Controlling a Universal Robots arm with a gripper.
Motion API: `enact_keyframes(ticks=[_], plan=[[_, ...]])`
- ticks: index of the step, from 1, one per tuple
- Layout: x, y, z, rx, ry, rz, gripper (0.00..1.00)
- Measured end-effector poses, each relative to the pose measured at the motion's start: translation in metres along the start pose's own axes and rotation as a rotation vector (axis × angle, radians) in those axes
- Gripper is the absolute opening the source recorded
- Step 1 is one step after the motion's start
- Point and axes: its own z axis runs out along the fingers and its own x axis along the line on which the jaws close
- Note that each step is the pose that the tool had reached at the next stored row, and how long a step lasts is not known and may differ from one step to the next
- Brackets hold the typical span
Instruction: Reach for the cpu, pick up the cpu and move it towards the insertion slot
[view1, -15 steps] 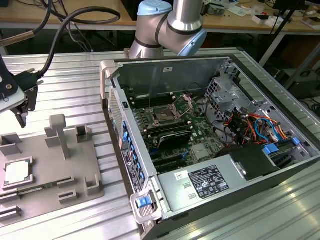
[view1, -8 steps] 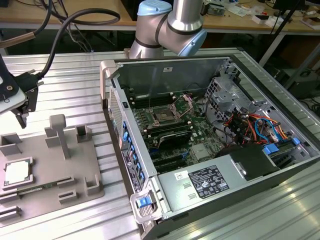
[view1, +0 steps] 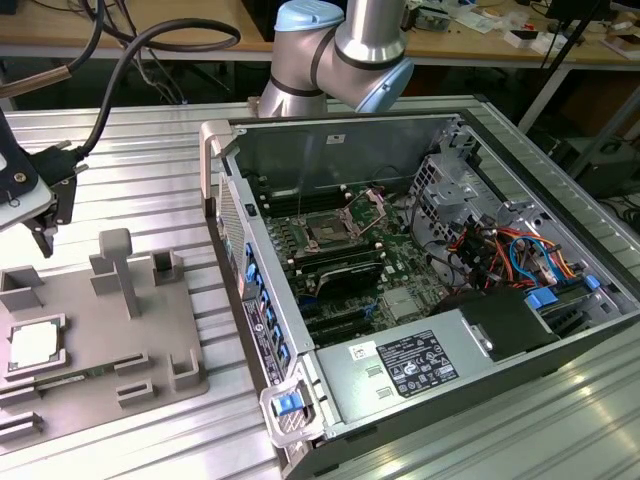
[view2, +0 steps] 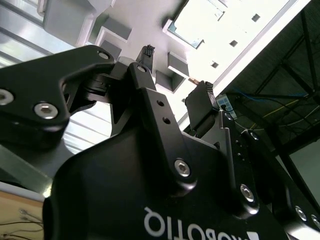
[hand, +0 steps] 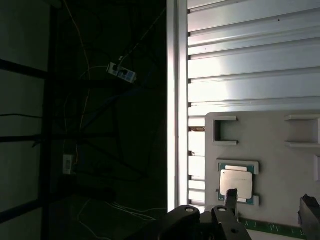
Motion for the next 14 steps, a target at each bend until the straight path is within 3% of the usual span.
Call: enact_keyframes(ticks=[14], plan=[[0.0000, -0.0003, 0.0078, 0.0000, 0.0004, 0.000, 0.55]])
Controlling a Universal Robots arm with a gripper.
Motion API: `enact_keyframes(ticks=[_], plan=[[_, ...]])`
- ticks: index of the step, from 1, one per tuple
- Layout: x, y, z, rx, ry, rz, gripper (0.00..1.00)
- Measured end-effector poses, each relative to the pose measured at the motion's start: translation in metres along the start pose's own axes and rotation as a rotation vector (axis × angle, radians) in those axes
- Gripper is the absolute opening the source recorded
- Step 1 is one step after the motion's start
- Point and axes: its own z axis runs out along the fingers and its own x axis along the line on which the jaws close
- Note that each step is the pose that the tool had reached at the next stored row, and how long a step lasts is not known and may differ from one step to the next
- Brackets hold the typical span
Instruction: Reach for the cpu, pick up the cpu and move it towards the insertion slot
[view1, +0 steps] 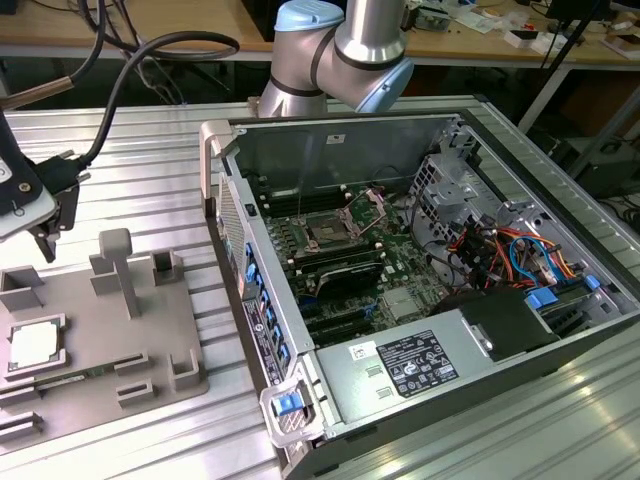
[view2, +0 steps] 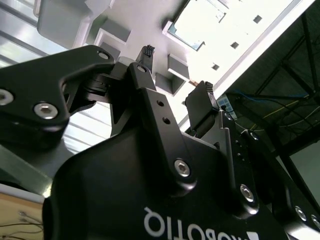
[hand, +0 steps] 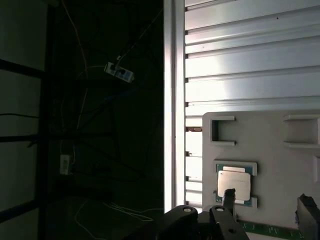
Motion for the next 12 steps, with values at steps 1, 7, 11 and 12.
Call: enact_keyframes(ticks=[1, 7, 11, 12], plan=[[0.0000, 0.0000, 0.0007, 0.0000, 0.0000, 0.000, 0.55], [0.0000, -0.0002, 0.0053, 0.0000, 0.0000, 0.000, 0.55], [0.0000, -0.0003, 0.0070, 0.0001, 0.0000, 0.000, 0.55], [0.0000, -0.0003, 0.0076, 0.0000, 0.0000, 0.000, 0.55]])
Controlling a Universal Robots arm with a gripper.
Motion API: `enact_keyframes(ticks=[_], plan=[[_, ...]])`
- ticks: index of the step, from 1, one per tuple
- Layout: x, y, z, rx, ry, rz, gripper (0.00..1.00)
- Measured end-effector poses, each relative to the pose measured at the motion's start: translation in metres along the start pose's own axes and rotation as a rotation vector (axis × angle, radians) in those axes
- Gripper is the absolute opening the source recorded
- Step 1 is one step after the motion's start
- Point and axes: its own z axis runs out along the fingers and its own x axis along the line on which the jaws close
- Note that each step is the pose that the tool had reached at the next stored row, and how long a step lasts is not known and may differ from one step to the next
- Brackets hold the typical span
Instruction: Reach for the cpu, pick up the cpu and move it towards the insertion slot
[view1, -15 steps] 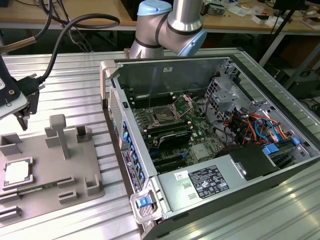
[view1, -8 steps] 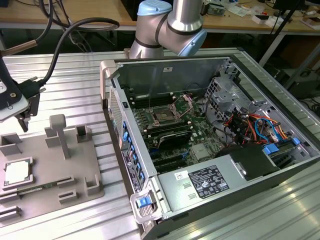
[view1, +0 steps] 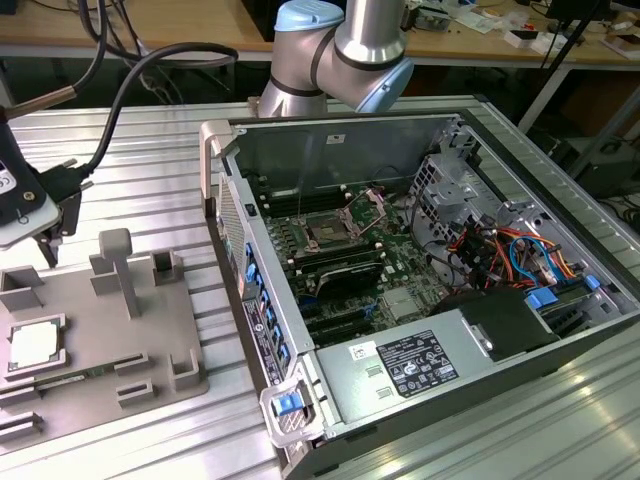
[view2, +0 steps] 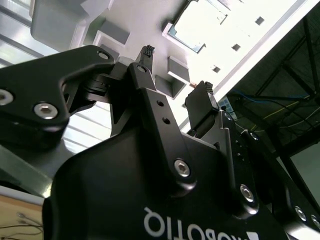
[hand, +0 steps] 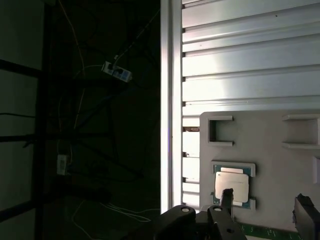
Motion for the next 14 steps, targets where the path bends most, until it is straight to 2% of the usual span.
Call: enact_keyframes(ticks=[14], plan=[[0.0000, -0.0002, 0.0047, 0.0000, 0.0000, 0.000, 0.55]])
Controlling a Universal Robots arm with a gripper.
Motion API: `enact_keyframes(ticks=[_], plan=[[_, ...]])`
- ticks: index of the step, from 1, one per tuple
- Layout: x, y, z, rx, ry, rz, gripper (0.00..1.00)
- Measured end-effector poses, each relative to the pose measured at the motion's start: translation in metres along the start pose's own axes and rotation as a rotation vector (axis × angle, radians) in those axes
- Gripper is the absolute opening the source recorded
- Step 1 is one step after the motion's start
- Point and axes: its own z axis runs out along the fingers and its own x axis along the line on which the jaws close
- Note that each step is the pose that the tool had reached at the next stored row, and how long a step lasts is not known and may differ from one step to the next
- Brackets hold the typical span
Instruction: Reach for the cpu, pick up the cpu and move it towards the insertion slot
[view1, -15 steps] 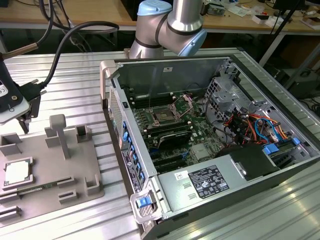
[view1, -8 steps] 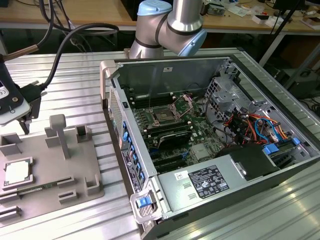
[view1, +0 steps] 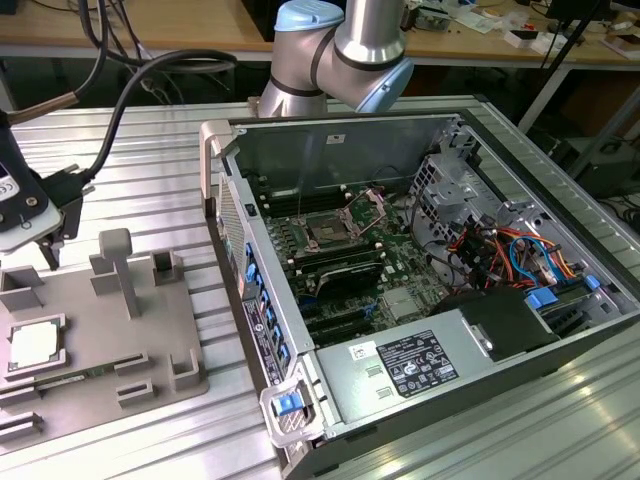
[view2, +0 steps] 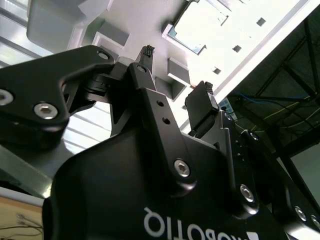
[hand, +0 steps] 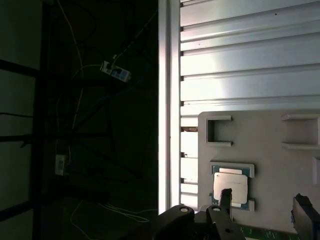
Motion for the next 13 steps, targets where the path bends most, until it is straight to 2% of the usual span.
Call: enact_keyframes(ticks=[7, 13], plan=[[0.0009, -0.0002, 0.0043, 0.0001, 0.0000, 0.000, 0.55], [0.0078, -0.0001, 0.0073, 0.0000, 0.0001, 0.000, 0.55]])
